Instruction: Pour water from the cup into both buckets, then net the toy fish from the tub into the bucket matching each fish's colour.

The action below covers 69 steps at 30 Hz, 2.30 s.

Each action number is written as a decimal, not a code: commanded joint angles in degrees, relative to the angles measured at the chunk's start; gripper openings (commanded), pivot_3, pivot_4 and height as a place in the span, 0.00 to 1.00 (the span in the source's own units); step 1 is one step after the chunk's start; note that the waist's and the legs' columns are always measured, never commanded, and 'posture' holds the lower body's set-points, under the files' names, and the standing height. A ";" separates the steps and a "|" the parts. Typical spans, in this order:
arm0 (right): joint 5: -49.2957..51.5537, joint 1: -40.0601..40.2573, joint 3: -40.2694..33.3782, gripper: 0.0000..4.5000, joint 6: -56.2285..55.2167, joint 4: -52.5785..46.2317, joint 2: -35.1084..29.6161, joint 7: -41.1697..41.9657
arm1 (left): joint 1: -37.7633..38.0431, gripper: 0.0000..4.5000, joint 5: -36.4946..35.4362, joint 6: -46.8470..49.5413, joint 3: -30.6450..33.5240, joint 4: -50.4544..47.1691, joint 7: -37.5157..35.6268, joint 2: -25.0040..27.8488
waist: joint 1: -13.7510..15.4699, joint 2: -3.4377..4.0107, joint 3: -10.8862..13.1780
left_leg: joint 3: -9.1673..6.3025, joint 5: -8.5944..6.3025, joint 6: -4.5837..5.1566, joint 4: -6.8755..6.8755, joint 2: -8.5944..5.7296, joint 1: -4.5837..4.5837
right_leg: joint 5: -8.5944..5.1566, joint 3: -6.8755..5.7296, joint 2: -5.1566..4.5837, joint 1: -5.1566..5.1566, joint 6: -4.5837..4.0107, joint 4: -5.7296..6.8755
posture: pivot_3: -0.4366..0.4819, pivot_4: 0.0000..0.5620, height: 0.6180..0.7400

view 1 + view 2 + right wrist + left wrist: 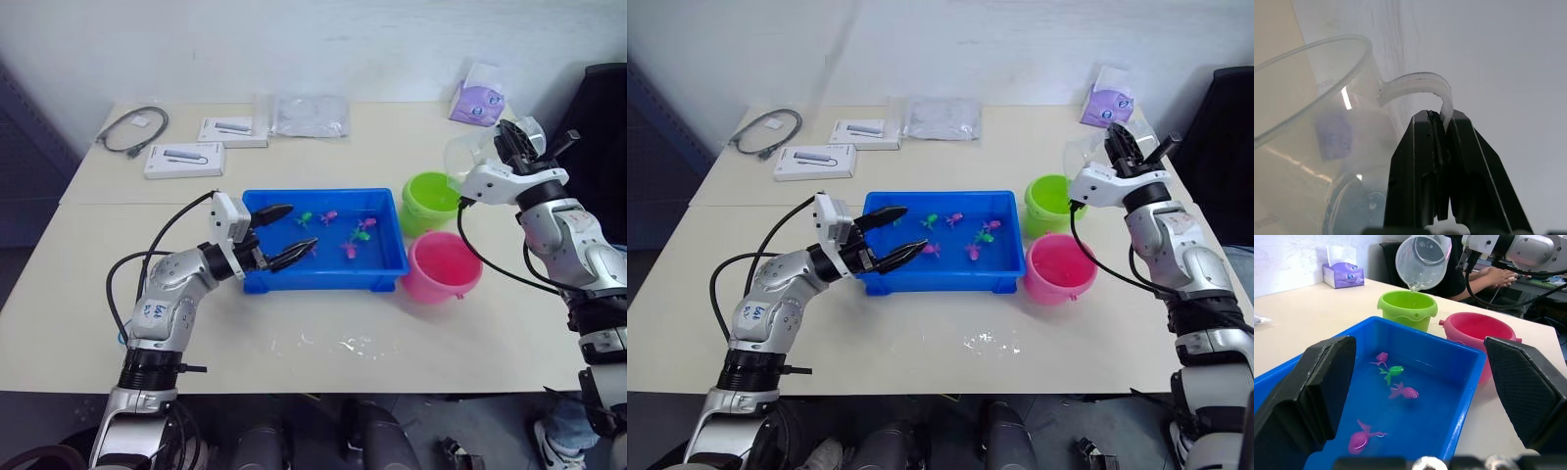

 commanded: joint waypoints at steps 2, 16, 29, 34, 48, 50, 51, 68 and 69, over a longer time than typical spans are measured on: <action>16.03 2.47 -10.65 0.01 2.71 -6.66 3.64 5.03 | 0.33 1.00 -1.16 -0.93 0.72 -2.69 -0.50 -0.15 | -0.03 0.00 0.00 | 0.01 0.00 0.01 0.02 0.00 0.00 | 0.00 0.01 0.00 0.01 0.01 0.01 | 0.48 0.27 1.00; 59.61 9.65 -43.74 0.01 39.79 -22.47 12.22 13.21 | 1.14 1.00 -11.91 7.17 0.21 -9.37 -12.49 4.66 | 0.08 0.01 -0.01 | -0.06 0.01 0.07 0.06 -0.01 -0.01 | 0.01 -0.01 -0.05 0.01 0.01 0.12 | 0.48 0.27 1.00; 60.64 26.15 -44.81 0.01 32.10 -24.27 29.48 10.13 | 6.58 1.00 -11.20 6.72 -1.58 -15.54 -18.72 9.79 | -1.18 0.26 0.03 | 0.25 0.07 0.15 0.03 -0.17 0.35 | 0.00 0.58 -0.05 0.02 0.00 0.33 | 0.48 0.27 1.00; 60.02 26.88 -42.60 0.01 29.21 -22.81 31.77 10.29 | 6.10 1.00 -11.81 7.85 -1.53 -16.33 -17.84 10.13 | -1.41 0.26 0.02 | 0.22 0.09 0.11 0.03 -0.14 0.34 | 0.00 0.61 -0.01 0.02 -0.01 0.38 | 0.48 0.27 1.00; 66.16 47.46 -41.42 0.99 40.38 -48.11 33.20 9.76 | 13.31 1.00 -11.94 9.10 3.45 -16.84 -17.47 15.42 | -1.37 0.28 0.00 | 0.15 0.06 0.12 -0.03 -0.15 0.36 | -0.01 0.63 -0.07 0.01 -0.02 0.33 | 0.48 0.27 1.00; 67.49 53.65 -41.43 0.99 42.45 -53.96 31.89 12.35 | 14.99 1.00 -11.93 8.82 5.43 -16.38 -16.72 16.14 | -1.33 0.29 -0.01 | 0.14 0.06 0.12 -0.04 -0.14 0.35 | -0.02 0.63 -0.07 0.00 -0.03 0.33 | 0.48 0.27 1.00; 68.04 55.57 -41.57 0.99 43.16 -55.73 31.32 13.18 | 15.45 1.00 -11.99 8.74 6.03 -16.25 -16.38 16.33 | -1.32 0.28 -0.01 | 0.14 0.04 0.10 -0.06 -0.12 0.36 | -0.03 0.63 -0.06 0.00 -0.05 0.33 | 0.48 0.27 1.00; 72.63 61.06 -30.36 0.99 18.62 -65.19 9.91 67.71 | 44.35 1.00 1.20 -14.94 43.40 -0.57 7.05 9.85 | -1.09 -0.83 -0.08 | 0.47 -0.70 0.66 -0.10 0.08 0.81 | -0.09 0.75 -0.08 0.17 -0.13 0.16 | 0.48 0.27 1.00; 72.12 59.38 -29.20 0.99 17.90 -64.77 9.50 68.81 | 46.73 1.00 0.65 -14.49 44.99 -0.73 8.24 8.53 | -1.09 -0.84 -0.09 | 0.49 -0.79 0.65 -0.10 0.10 0.83 | -0.09 0.75 -0.07 0.19 -0.13 0.09 | 0.48 0.27 1.00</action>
